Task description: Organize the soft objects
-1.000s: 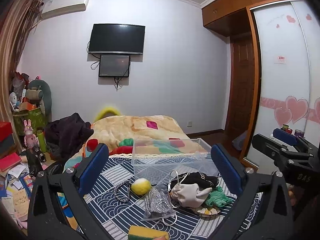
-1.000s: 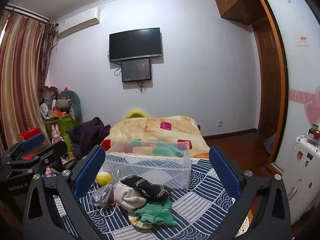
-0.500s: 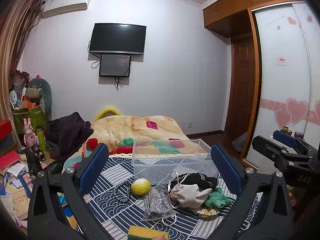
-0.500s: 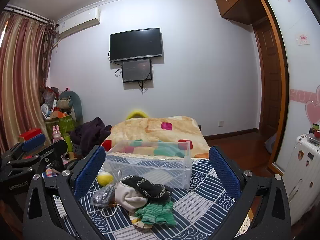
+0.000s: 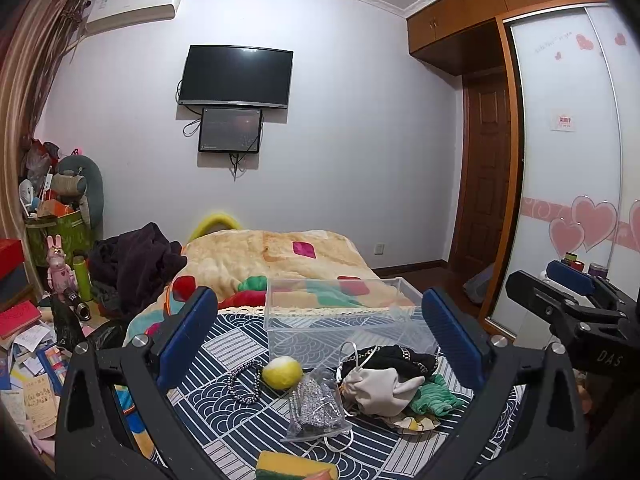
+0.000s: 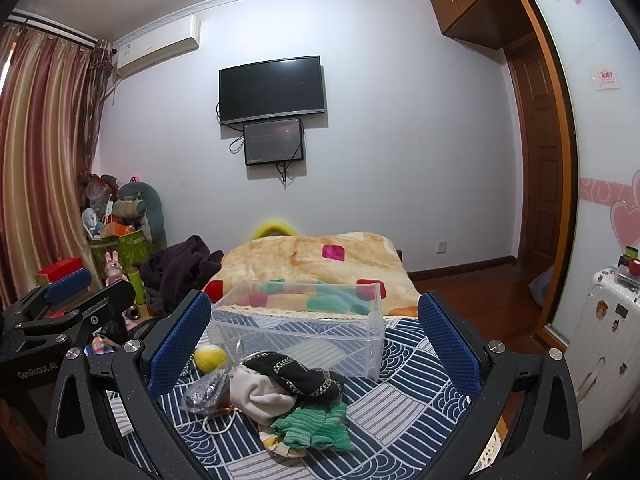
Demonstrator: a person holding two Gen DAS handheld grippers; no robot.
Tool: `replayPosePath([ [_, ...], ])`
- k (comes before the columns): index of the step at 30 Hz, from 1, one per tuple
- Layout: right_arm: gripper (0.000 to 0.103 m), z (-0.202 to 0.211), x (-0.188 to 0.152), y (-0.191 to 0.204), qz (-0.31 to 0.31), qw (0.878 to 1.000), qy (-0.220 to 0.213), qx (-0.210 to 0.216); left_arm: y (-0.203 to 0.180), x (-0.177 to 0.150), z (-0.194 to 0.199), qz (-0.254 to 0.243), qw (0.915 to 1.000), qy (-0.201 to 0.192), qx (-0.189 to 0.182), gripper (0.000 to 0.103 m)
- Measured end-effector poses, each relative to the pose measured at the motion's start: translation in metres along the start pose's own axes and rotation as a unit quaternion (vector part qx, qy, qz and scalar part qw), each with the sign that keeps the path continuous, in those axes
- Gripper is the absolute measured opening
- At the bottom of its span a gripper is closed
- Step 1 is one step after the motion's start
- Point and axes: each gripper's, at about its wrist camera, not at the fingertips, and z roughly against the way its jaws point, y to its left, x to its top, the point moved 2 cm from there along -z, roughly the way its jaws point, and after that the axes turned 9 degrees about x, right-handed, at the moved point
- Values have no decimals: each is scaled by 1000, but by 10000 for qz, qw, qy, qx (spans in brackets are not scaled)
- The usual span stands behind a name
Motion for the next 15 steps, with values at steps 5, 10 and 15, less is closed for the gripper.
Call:
replayPosePath([
  [5, 103, 0, 0, 0, 22, 10000, -6, 0, 0, 0, 0, -3, 10000, 3, -1, 103],
  [10, 103, 0, 0, 1, 28, 10000, -3, 7, 0, -1, 0, -5, 10000, 2, -13, 103],
  [15, 103, 0, -1, 2, 27, 10000, -4, 16, 0, -3, -1, -10, 10000, 13, -20, 103],
])
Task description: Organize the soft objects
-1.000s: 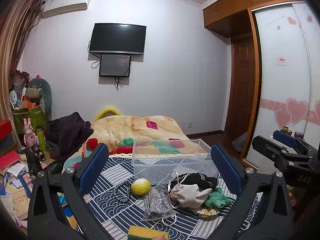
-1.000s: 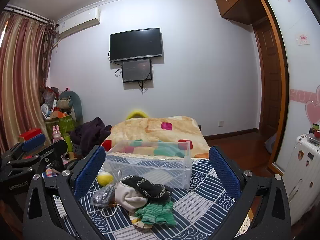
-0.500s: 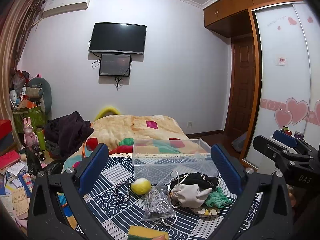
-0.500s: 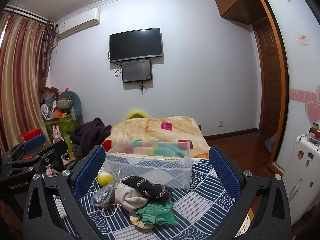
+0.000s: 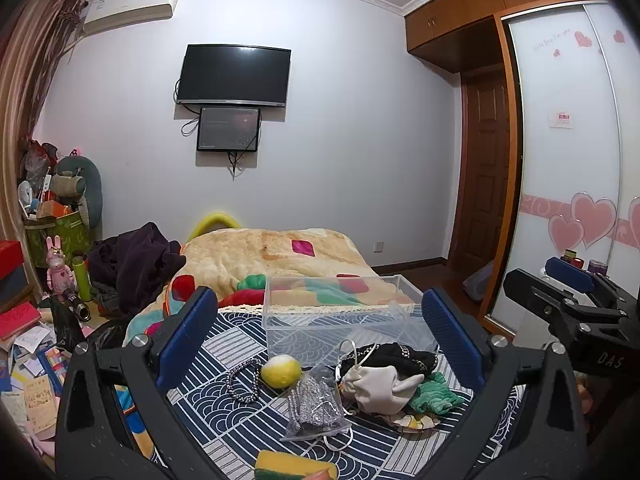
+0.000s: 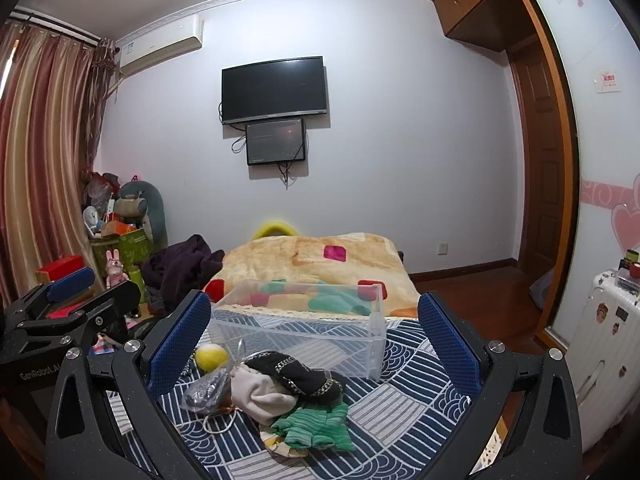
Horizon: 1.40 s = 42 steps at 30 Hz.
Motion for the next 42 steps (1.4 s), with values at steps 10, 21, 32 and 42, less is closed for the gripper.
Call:
replayPosePath([
  [10, 103, -2, -2, -1, -53, 10000, 58, 21, -2, -7, -6, -24, 9997, 239, -70, 103],
  [21, 103, -37, -48, -13, -516, 9914, 1144, 374, 24, -82, -41, -66, 9819, 1881, -192, 103],
  [32, 92, -54, -64, -22, -718, 9834, 1622, 386, 17, -124, -46, -314, 9640, 2621, -306, 73],
  [42, 76, -81, -66, -30, -753, 9784, 1867, 466, 25, -101, -41, -231, 9726, 2302, -230, 63],
])
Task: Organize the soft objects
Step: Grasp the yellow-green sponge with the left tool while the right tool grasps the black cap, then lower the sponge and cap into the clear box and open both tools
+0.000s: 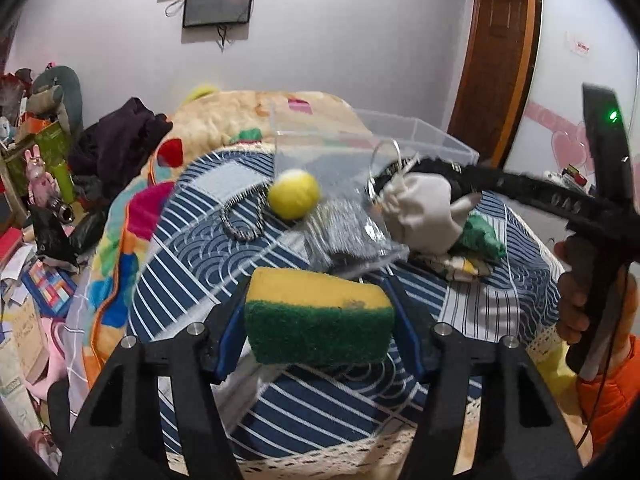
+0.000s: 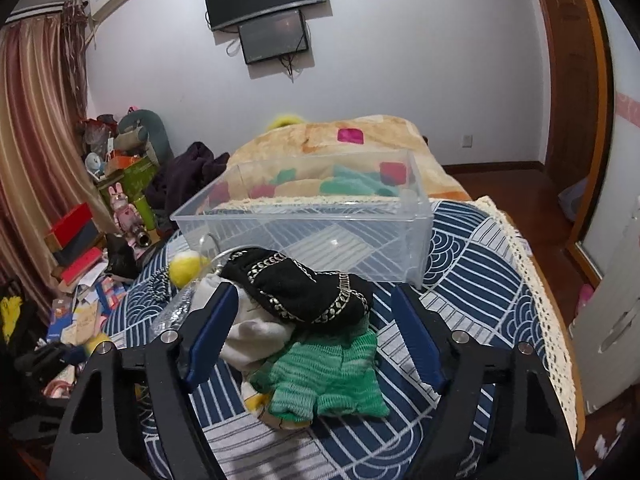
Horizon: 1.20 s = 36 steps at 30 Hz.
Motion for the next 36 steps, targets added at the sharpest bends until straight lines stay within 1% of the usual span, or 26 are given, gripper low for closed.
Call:
replayPosePath([
  [3, 75, -10, 1, 0, 13, 9999, 137, 74, 7, 8, -2, 108, 9999, -72, 35, 63],
  [5, 75, -17, 3, 1, 46, 9997, 218, 39, 10, 12, -6, 193, 9998, -66, -6, 63],
  [6, 70, -20, 3, 2, 64, 9997, 243, 43, 11, 14, -7, 231, 9997, -71, -16, 63],
  [7, 63, -22, 3, 2, 73, 9996, 260, 60, 12, 15, -8, 250, 9997, -85, -5, 63],
  [9, 59, -27, 3, 2, 86, 9992, 362, 130, 13, 18, -9, 256, 9996, -127, 47, 63],
  [11, 55, -30, 4, 2, 93, 9993, 345, 112, 13, 20, -9, 252, 9995, -173, 73, 63],
  [12, 52, -31, 5, 3, 119, 9992, 353, 125, 13, 21, -9, 253, 9995, -199, 81, 63],
  [14, 43, -32, 6, 2, 120, 9991, 370, 160, 13, 24, -9, 258, 9994, -234, 95, 63],
  [16, 30, -32, 5, 1, 85, 9990, 391, 198, 13, 27, -8, 269, 9992, -275, 113, 64],
  [19, 26, -31, 6, -1, -13, 9989, 383, 272, 14, 34, -6, 282, 9989, -350, 123, 64],
  [23, 25, -19, 9, 0, -1, 9995, 208, 246, 17, 43, -4, 298, 9983, -488, 133, 64],
  [26, 25, -7, 15, 5, 131, 9997, 45, 211, 18, 50, -2, 348, 9976, -583, 127, 64],
  [31, 25, 9, 32, 12, 330, 9988, -300, 219, 19, 68, -7, 413, 9972, -625, 1, 64],
  [36, 25, 19, 49, 10, 336, 9973, -622, 208, 20, 91, -16, 426, 9969, -658, -86, 64],
])
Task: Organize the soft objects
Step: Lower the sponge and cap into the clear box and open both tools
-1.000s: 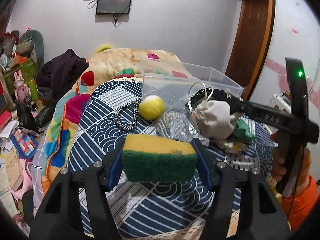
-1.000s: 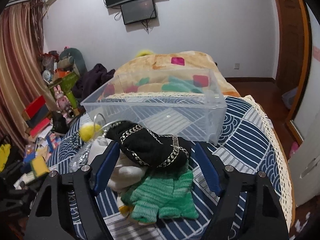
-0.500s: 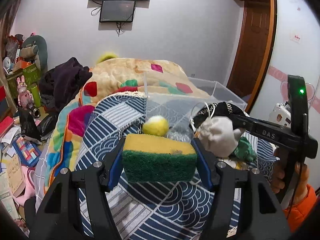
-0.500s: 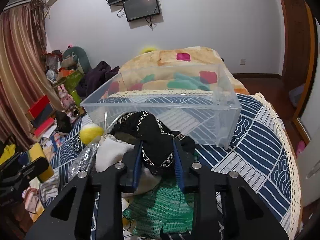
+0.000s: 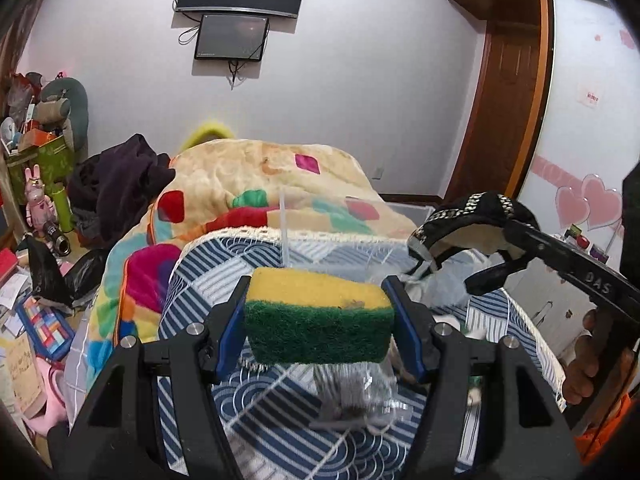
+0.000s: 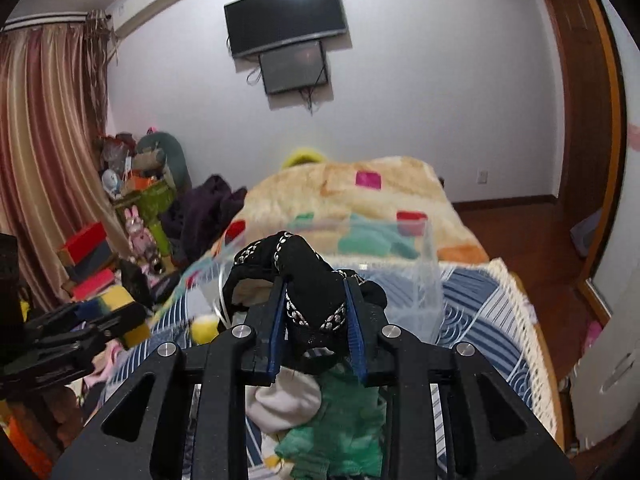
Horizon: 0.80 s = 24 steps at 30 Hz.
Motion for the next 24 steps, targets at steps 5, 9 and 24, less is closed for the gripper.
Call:
replayPosePath([
  [5, 25, 5, 18, -5, 31, 9996, -259, -116, 0, 22, -13, 65, 9999, -19, -79, 64],
  [9, 25, 3, 35, -14, 31, 9985, -460, -298, -4, 39, -25, -2, 10000, -17, -78, 64],
  [24, 25, -47, 23, -29, -33, 9981, 239, -575, -41, 56, -115, -671, 9931, 956, -81, 64],
])
